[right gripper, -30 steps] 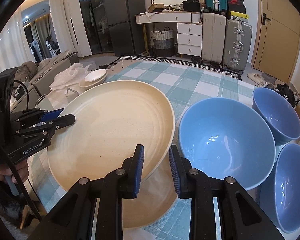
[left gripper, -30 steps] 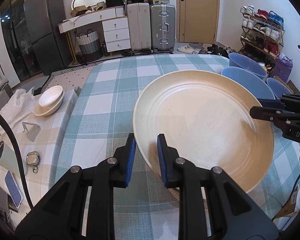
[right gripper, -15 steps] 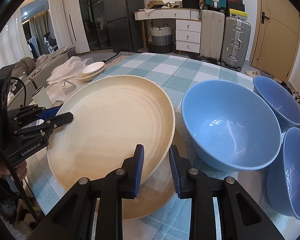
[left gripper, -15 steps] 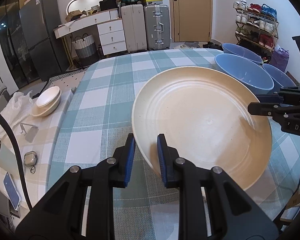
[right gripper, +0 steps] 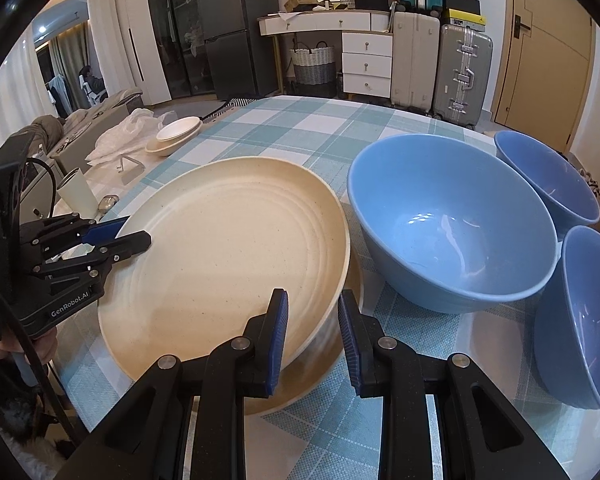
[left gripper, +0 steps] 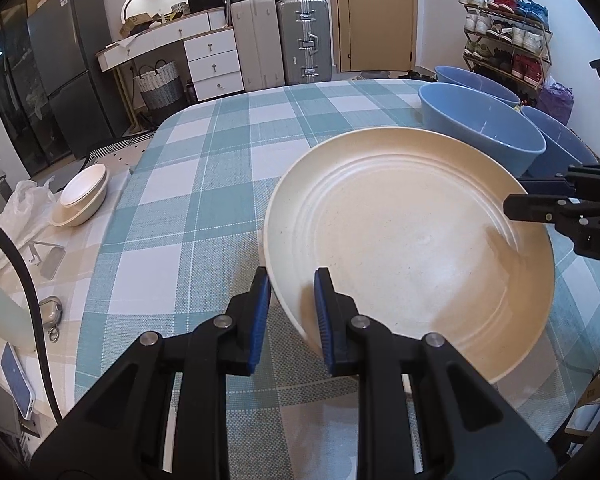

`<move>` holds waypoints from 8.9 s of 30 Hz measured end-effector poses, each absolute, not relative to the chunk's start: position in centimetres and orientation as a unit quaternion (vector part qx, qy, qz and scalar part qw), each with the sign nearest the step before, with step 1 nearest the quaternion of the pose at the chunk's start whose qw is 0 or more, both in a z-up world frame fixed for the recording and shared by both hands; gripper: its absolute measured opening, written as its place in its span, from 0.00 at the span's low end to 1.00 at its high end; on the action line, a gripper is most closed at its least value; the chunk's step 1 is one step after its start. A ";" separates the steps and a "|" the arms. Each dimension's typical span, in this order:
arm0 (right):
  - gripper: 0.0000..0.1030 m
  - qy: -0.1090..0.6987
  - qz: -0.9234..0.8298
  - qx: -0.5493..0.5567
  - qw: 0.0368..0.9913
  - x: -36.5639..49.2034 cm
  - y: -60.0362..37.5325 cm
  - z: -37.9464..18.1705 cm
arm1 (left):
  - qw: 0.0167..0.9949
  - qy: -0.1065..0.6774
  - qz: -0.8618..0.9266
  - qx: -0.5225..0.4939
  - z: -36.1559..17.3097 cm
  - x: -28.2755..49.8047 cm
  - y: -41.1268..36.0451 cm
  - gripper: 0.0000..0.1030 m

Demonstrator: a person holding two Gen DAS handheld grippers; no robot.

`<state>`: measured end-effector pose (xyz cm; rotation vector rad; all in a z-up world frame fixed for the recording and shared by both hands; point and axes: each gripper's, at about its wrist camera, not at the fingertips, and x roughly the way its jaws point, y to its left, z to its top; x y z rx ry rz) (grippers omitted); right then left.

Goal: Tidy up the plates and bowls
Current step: 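Lift the cream plate with both grippers and carry it over the plate stack, then lower the plate onto the cream plate stack and open both grippers, then move both grippers toward the rim of a light-blue bowl, then close the left gripper on the bowl rim while the right gripper grips it too, then lift the blue bowl with both grippers and carry it over another blue bowl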

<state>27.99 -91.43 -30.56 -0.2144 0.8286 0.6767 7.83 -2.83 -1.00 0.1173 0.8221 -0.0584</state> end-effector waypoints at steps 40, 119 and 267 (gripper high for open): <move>0.31 0.422 0.296 -0.116 0.849 27.8 -91.2 -32.6 | 0.897 0.435 -0.062 0.051 -3.3 8.7 -3.7 0.38; 0.99 0.333 0.142 0.037 0.931 42.8 -115.2 -13.8 | 0.909 0.377 -0.175 0.010 15.8 32.7 -25.6 0.98; 0.22 0.358 0.179 0.002 0.917 36.2 -104.8 -13.9 | 0.908 0.371 -0.191 0.040 21.2 20.5 -21.8 0.15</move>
